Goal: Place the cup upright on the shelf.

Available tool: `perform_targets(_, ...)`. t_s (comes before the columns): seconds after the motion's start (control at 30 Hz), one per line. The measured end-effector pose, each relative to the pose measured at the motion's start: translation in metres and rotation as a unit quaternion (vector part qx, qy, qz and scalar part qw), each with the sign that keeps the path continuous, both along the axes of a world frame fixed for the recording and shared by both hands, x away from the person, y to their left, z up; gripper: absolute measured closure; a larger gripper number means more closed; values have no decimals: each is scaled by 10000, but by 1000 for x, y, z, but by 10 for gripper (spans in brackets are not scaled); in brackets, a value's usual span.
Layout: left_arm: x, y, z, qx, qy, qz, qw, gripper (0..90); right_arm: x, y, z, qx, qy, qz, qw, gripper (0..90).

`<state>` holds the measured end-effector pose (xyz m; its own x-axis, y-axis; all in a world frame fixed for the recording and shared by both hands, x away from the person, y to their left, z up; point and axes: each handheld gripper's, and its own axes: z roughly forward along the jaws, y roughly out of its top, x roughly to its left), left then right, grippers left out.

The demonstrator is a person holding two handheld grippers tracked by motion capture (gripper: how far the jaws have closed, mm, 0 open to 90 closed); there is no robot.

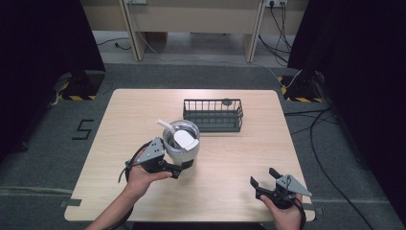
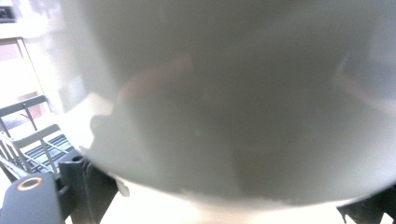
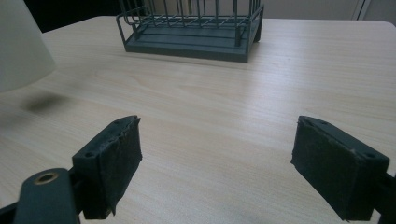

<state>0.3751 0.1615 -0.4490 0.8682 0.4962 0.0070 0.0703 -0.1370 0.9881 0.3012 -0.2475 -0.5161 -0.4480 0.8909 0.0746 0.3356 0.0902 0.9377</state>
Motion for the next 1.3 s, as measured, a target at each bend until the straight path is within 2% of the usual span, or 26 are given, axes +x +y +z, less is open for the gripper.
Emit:
perform_targets(0.53,18,-12,10,-21,-50,34,10000,102,0,0,0,39,21,-10,10000,161)
perform_targets(1.3,45,-21,33,17,-180,106,9998,103,0,-1,0,45,38,-18,10000,161)
